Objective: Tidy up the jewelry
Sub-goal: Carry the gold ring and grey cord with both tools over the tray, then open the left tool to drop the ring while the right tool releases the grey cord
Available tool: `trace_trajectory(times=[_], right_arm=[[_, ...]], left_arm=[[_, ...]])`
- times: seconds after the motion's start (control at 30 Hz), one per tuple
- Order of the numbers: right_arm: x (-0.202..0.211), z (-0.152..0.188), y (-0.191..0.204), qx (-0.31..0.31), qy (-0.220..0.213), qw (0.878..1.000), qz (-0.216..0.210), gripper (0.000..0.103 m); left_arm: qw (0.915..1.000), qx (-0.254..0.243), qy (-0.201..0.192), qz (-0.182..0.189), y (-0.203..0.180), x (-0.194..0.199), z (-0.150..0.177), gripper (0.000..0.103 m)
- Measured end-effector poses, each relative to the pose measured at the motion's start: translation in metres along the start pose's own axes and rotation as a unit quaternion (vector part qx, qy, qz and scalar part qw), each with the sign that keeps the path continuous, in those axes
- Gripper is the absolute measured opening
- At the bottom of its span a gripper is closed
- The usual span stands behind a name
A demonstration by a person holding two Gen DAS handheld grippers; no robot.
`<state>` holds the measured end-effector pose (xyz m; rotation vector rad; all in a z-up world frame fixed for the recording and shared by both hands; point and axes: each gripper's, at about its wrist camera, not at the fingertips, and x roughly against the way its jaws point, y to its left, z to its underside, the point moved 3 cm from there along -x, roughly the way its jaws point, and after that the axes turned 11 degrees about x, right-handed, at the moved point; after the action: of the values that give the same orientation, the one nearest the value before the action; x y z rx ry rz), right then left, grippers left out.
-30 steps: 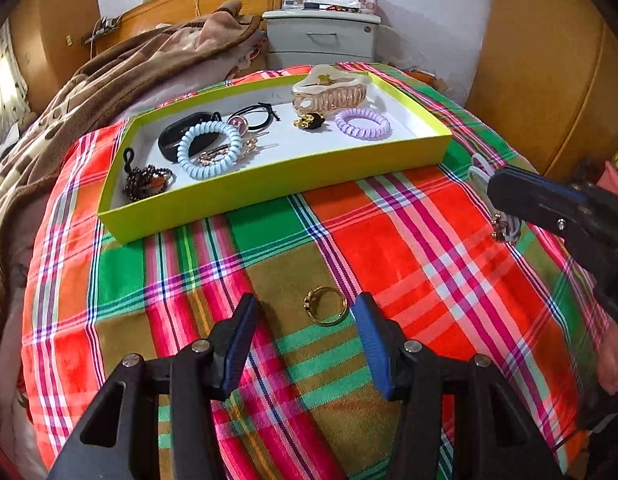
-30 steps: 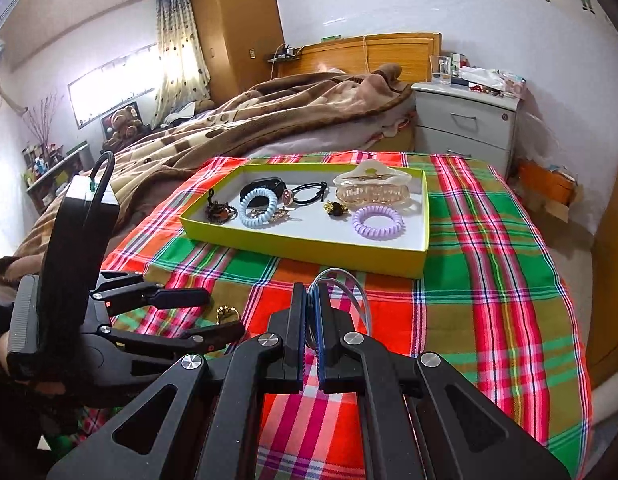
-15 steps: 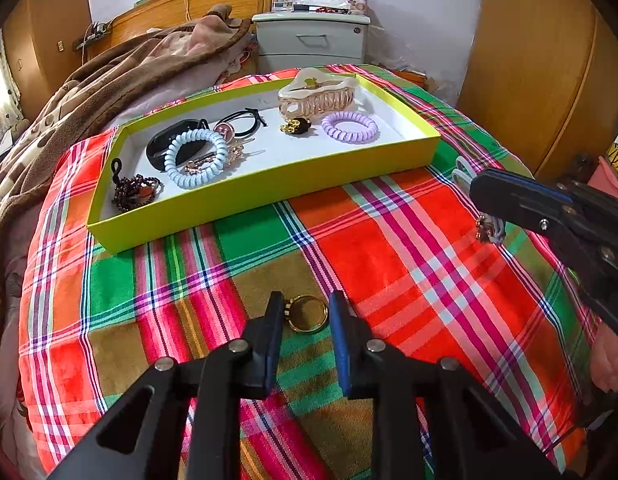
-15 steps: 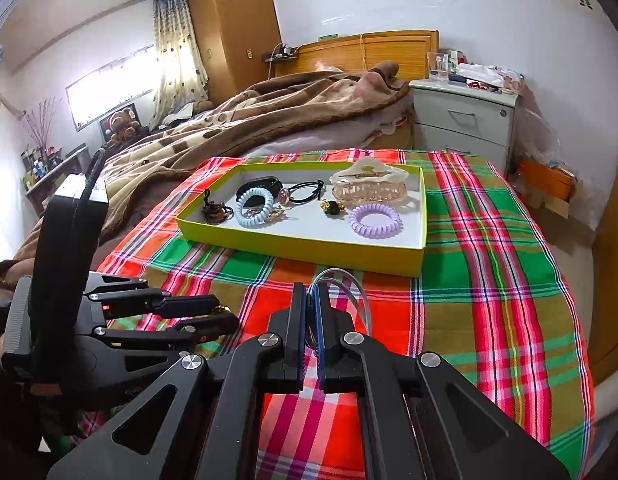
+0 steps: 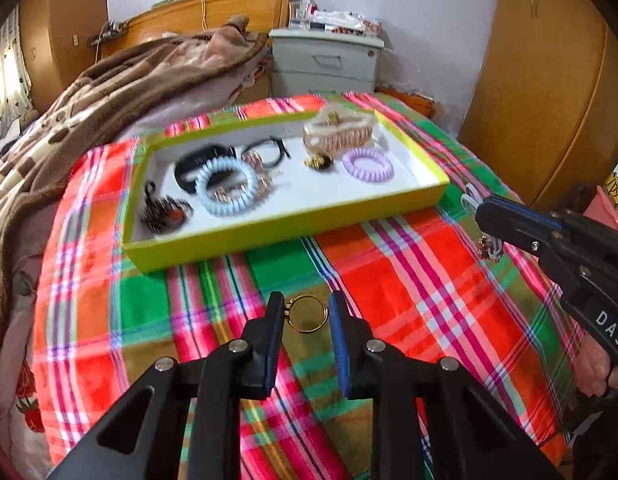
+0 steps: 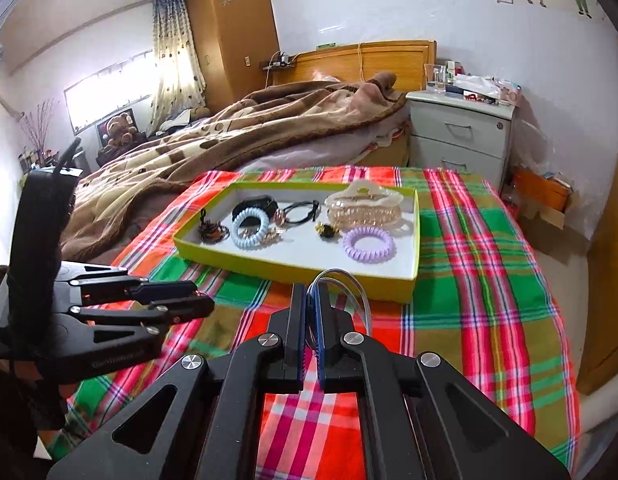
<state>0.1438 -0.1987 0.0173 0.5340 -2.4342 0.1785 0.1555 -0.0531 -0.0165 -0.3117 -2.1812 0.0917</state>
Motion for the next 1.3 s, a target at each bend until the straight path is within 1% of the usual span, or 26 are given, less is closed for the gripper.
trace_trajectory(times=[0.17, 0.33, 0.43, 0.63, 0.87, 1.03, 1.3], right_arm=[[-0.003, -0.015, -0.006, 0.005, -0.006, 1.000, 0.007, 0.004], [-0.014, -0.029, -0.017, 0.006, -0.005, 1.000, 0.016, 0.004], [-0.026, -0.036, -0.023, 0.006, 0.004, 1.000, 0.020, 0.004], [-0.054, -0.042, -0.033, 0.009, 0.023, 0.999, 0.023, 0.004], [-0.082, -0.034, -0.039, 0.011, 0.055, 0.998, 0.017, 0.004], [-0.095, -0.027, -0.040, 0.011, 0.076, 0.997, 0.007, 0.004], [-0.110, -0.021, -0.033, 0.013, 0.102, 0.994, -0.025, 0.004]], left_arm=[[0.9998, 0.011, -0.017, 0.005, 0.008, 0.008, -0.022, 0.024], [0.9993, 0.021, -0.026, 0.016, 0.014, 0.008, -0.046, 0.024], [0.9991, 0.023, -0.030, 0.018, 0.015, 0.004, -0.059, 0.024], [0.9988, 0.031, -0.024, 0.030, 0.012, -0.015, -0.081, 0.024], [0.9988, 0.034, 0.002, 0.034, 0.008, -0.048, -0.087, 0.024], [0.9984, 0.040, 0.021, 0.033, 0.011, -0.069, -0.085, 0.024], [0.9979, 0.047, 0.033, 0.031, 0.017, -0.081, -0.083, 0.024]])
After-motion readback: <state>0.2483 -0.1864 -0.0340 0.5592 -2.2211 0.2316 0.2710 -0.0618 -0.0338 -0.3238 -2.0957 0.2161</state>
